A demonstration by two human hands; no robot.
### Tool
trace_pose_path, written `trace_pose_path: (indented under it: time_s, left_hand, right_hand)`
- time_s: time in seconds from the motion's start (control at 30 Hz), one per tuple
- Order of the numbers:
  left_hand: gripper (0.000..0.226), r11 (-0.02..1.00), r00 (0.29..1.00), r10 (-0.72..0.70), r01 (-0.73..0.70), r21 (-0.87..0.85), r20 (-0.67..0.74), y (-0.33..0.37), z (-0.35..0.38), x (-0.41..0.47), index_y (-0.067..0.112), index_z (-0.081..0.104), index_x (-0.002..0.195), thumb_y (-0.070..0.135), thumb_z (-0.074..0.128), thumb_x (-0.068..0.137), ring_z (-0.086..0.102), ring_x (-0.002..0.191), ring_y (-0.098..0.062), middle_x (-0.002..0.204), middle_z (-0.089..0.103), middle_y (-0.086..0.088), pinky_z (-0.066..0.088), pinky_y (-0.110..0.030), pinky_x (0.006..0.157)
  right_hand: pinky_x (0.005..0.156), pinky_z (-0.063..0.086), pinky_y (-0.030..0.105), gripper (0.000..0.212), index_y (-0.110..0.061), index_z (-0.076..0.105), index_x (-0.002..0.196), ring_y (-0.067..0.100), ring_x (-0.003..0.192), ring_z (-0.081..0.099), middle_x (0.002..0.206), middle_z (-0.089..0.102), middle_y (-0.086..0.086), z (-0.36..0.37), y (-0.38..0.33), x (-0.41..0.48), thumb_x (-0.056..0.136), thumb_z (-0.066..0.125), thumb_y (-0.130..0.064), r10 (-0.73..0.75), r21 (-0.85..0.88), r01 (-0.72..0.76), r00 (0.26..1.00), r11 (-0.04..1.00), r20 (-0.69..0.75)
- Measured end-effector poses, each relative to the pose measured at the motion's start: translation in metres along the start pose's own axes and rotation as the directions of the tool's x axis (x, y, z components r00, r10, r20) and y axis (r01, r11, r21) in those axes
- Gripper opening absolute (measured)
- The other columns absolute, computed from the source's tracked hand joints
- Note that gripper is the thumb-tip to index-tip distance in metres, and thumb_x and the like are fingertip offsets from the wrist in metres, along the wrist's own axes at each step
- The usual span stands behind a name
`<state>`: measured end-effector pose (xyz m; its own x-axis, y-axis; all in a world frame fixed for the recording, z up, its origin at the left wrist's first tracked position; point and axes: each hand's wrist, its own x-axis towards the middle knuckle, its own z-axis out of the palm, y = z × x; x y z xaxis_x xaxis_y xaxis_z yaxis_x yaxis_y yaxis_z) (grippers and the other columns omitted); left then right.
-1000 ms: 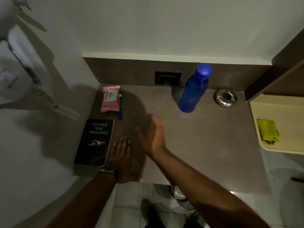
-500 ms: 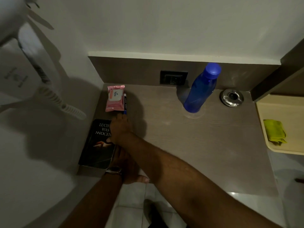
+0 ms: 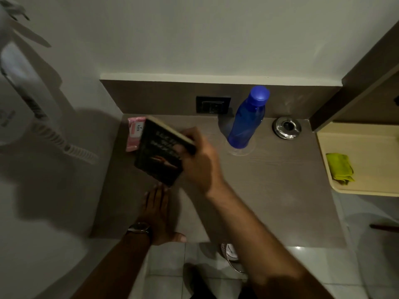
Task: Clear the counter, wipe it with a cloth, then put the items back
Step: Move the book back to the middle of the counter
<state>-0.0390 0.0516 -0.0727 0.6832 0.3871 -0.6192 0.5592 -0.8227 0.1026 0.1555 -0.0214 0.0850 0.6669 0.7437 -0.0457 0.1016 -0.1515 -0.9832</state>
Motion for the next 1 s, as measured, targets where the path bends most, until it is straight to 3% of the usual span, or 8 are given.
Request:
trace_pose_path:
  time_s: [0.13, 0.27, 0.37, 0.53, 0.7, 0.83, 0.9, 1.0]
  left_hand:
    - [0.174, 1.000, 1.000, -0.018, 0.018, -0.002, 0.023, 0.002, -0.007, 0.001, 0.008, -0.041, 0.148, 0.119, 0.030, 0.033, -0.029, 0.154, -0.039, 0.164, -0.039, -0.017, -0.011, -0.059, 0.127]
    - [0.170, 1.000, 0.999, -0.010, 0.009, 0.017, 0.042, 0.001, -0.007, 0.001, 0.008, -0.048, 0.138, 0.120, 0.025, 0.033, -0.035, 0.152, -0.038, 0.159, -0.046, -0.018, -0.012, -0.059, 0.126]
    - [0.170, 0.999, 1.000, -0.010, 0.009, 0.039, 0.022, 0.002, -0.007, 0.001, 0.005, -0.044, 0.142, 0.119, 0.027, 0.037, -0.034, 0.152, -0.039, 0.161, -0.043, -0.019, -0.012, -0.059, 0.127]
    - [0.170, 0.999, 1.000, -0.014, 0.012, 0.040, 0.028, 0.005, -0.007, -0.001, 0.003, -0.046, 0.141, 0.116, 0.032, 0.041, -0.037, 0.151, -0.038, 0.157, -0.049, -0.018, -0.018, -0.056, 0.126]
    - [0.168, 0.999, 1.000, -0.016, 0.015, 0.046, 0.016, 0.005, -0.007, -0.001, 0.007, -0.046, 0.141, 0.118, 0.025, 0.037, -0.033, 0.153, -0.037, 0.161, -0.044, -0.017, -0.015, -0.055, 0.127]
    - [0.170, 0.999, 0.999, -0.018, 0.017, 0.032, 0.033, 0.002, -0.004, 0.003, 0.008, -0.050, 0.138, 0.119, 0.028, 0.036, -0.039, 0.150, -0.035, 0.157, -0.049, -0.015, -0.017, -0.056, 0.126]
    - [0.170, 0.999, 0.999, -0.019, 0.018, 0.031, 0.032, 0.002, -0.003, 0.004, 0.008, -0.050, 0.138, 0.119, 0.029, 0.036, -0.040, 0.149, -0.035, 0.157, -0.050, -0.015, -0.017, -0.056, 0.126]
    - [0.171, 0.999, 0.999, -0.024, 0.024, 0.031, 0.025, 0.002, -0.002, 0.004, 0.008, -0.050, 0.137, 0.119, 0.029, 0.035, -0.039, 0.150, -0.035, 0.157, -0.050, -0.015, -0.015, -0.057, 0.127]
  right_hand:
    - [0.081, 0.063, 0.031, 0.017, -0.042, 0.065, 0.106, 0.006, 0.102, 0.073, 0.108, 0.073, -0.012, -0.109, 0.006, -0.025, 0.096, 0.074, -0.033, 0.158, -0.141, -0.162, 0.986, 0.977, -0.045]
    - [0.087, 0.063, 0.047, 0.012, -0.029, 0.068, 0.105, 0.022, 0.099, 0.077, 0.100, 0.079, 0.000, -0.151, 0.076, -0.029, 0.096, 0.075, -0.024, 0.382, -0.226, -0.389, 0.921, 0.893, -0.075]
    - [0.094, 0.062, 0.048, 0.018, -0.018, 0.069, 0.114, 0.030, 0.104, 0.076, 0.106, 0.078, 0.007, -0.147, 0.137, -0.030, 0.097, 0.075, -0.017, 0.462, -0.283, -0.467, 0.883, 0.838, -0.089]
    - [0.083, 0.057, 0.032, 0.019, -0.016, 0.069, 0.108, 0.026, 0.095, 0.074, 0.098, 0.075, 0.003, -0.133, 0.174, -0.016, 0.095, 0.078, -0.026, 0.433, -0.250, -0.477, 0.876, 0.843, -0.213]
    - [0.070, 0.048, 0.019, 0.015, -0.028, 0.066, 0.105, 0.019, 0.092, 0.071, 0.096, 0.073, -0.003, -0.133, 0.168, -0.002, 0.096, 0.077, -0.026, 0.379, -0.307, -0.417, 0.908, 0.855, -0.177]
    - [0.078, 0.056, 0.027, 0.013, -0.023, 0.069, 0.108, 0.022, 0.096, 0.073, 0.100, 0.076, 0.001, -0.133, 0.168, -0.004, 0.096, 0.076, -0.023, 0.373, -0.341, -0.406, 0.914, 0.848, -0.160]
    - [0.075, 0.052, 0.024, 0.015, -0.025, 0.068, 0.108, 0.020, 0.096, 0.072, 0.101, 0.074, -0.001, -0.132, 0.167, -0.005, 0.096, 0.077, -0.024, 0.369, -0.348, -0.400, 0.916, 0.848, -0.154]
    - [0.085, 0.045, 0.024, 0.025, -0.022, 0.073, 0.119, 0.017, 0.097, 0.064, 0.105, 0.068, 0.000, -0.135, 0.170, -0.010, 0.094, 0.078, -0.025, 0.264, -0.513, -0.321, 0.947, 0.796, -0.184]
